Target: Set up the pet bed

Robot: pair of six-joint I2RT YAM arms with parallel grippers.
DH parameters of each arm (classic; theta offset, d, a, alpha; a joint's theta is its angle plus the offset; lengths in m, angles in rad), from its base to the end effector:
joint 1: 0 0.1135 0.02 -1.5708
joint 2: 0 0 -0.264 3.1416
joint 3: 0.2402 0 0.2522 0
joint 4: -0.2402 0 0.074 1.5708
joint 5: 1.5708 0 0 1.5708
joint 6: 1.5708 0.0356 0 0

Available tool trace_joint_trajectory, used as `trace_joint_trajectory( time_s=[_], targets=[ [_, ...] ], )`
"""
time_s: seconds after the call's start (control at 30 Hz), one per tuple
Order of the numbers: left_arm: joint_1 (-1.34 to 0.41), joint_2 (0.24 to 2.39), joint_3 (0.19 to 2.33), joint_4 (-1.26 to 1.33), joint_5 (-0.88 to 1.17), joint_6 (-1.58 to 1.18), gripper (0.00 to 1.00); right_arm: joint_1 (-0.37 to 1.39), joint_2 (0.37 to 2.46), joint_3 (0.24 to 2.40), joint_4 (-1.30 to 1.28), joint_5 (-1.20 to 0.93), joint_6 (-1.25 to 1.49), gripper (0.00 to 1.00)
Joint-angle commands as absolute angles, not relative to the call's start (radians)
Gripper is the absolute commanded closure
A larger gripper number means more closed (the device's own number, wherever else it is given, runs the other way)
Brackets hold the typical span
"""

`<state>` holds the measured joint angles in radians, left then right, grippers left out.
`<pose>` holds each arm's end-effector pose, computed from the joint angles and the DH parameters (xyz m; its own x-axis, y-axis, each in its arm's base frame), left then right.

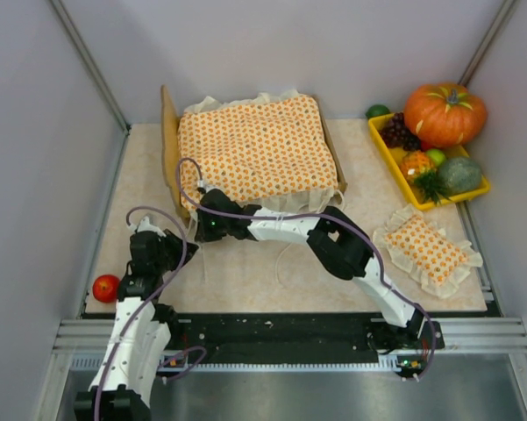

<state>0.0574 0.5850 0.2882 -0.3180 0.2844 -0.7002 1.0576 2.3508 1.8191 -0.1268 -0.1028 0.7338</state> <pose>0.1404 -0.0019 0.1826 -0.5523 -0.6512 -0.5204 -0.2382 0.7215 -0.6501 0.2589 0.4668 0.1617 -0.8301 -0.1162 -0.5453 -0.4719 0.6672 0.5763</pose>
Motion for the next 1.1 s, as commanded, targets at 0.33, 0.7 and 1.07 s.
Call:
trace_joint_trajectory(
  time_s=[0.33, 0.7, 1.07],
  targets=[
    [0.058, 0.857, 0.462, -0.357, -0.084, -0.654, 0.41, 1.054, 2.352, 1.783, -0.127, 0.003, 0.721, 1.0],
    [0.058, 1.133, 0.571, -0.316, -0.006, -0.617, 0.47, 1.052, 2.322, 1.773, -0.104, -0.021, 0.715, 1.0],
    [0.003, 1.222, 0.632, -0.348, -0.038, -0.588, 0.56, 1.043, 2.318, 1.767, -0.087, -0.037, 0.721, 1.0]
  ],
)
